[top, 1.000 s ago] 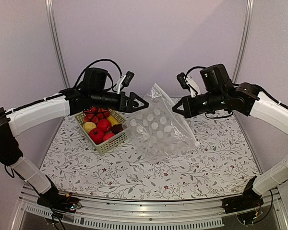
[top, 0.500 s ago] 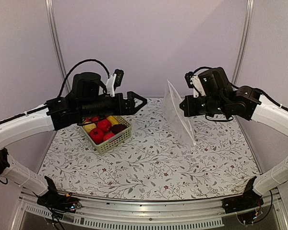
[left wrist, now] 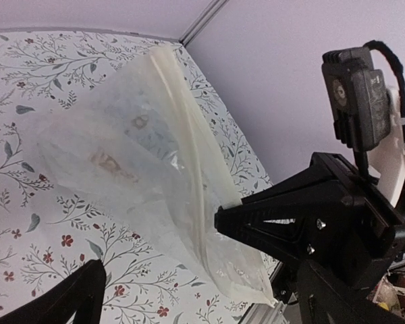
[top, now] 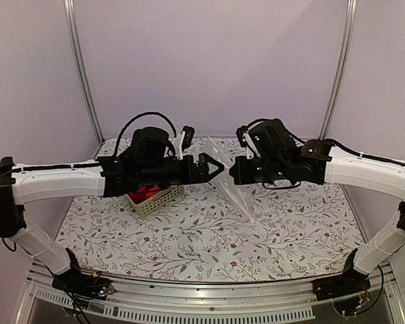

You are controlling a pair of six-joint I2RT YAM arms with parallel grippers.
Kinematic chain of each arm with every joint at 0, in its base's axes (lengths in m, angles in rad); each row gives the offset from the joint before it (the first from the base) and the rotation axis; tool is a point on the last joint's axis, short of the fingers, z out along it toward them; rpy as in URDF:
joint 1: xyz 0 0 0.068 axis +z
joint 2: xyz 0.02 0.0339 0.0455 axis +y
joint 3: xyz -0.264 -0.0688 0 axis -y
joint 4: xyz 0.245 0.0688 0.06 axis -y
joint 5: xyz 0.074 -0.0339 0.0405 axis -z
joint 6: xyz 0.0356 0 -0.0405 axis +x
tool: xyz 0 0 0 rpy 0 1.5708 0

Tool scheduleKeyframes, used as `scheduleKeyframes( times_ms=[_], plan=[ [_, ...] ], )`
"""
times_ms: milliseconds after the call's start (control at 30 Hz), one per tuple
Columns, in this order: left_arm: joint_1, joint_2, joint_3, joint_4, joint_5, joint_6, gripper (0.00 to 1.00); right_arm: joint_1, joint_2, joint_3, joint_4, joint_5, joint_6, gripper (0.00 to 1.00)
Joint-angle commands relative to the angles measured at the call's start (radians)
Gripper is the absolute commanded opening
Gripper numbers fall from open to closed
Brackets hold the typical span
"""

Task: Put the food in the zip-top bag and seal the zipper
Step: Adjust the zipper food storage bag.

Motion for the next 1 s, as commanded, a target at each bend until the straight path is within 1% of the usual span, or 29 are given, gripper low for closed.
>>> scheduleKeyframes(
  times_ms=[0, 67, 167, 233, 400, 467, 667, 700, 733, 767, 833, 967],
  plan=[
    [-0.014, 0.012, -0.012, 0.044, 0.016, -0.016, 0.99, 0.010, 0.029, -0.018, 0.068, -0.046, 0.059, 0.00],
    [-0.014, 0.019, -0.008, 0.013, 0.008, -0.014, 0.95, 0.011, 0.040, -0.017, 0.082, -0.055, 0.065, 0.00],
    [-0.014, 0.011, -0.022, -0.011, -0.015, -0.037, 0.84, 0.010, 0.050, -0.012, 0.088, -0.058, 0.072, 0.00],
    [-0.014, 0.002, -0.049, 0.006, -0.020, -0.066, 0.77, 0.012, 0.051, -0.012, 0.090, -0.055, 0.078, 0.00],
    [-0.015, -0.004, -0.093, 0.066, -0.032, -0.117, 0.66, 0.031, 0.040, -0.015, 0.095, -0.033, 0.086, 0.00],
    [-0.017, 0.001, -0.089, 0.067, -0.042, -0.119, 0.65, 0.040, 0.030, -0.021, 0.094, -0.018, 0.087, 0.00],
    [-0.025, 0.015, -0.075, 0.110, -0.011, -0.122, 0.64, 0.055, 0.010, -0.039, 0.102, 0.010, 0.098, 0.00],
    [-0.026, 0.021, -0.073, 0.112, -0.004, -0.125, 0.58, 0.058, 0.009, -0.041, 0.103, 0.015, 0.098, 0.00],
    [-0.026, 0.027, -0.073, 0.111, -0.001, -0.130, 0.54, 0.060, 0.007, -0.042, 0.105, 0.018, 0.100, 0.00],
    [-0.027, 0.032, -0.073, 0.107, 0.000, -0.138, 0.46, 0.062, 0.005, -0.042, 0.107, 0.019, 0.099, 0.00],
    [-0.029, 0.033, -0.075, 0.094, -0.014, -0.148, 0.43, 0.064, 0.003, -0.044, 0.111, 0.019, 0.100, 0.00],
    [-0.029, 0.028, -0.085, 0.086, -0.046, -0.158, 0.43, 0.066, 0.002, -0.044, 0.120, 0.014, 0.098, 0.00]
  ],
)
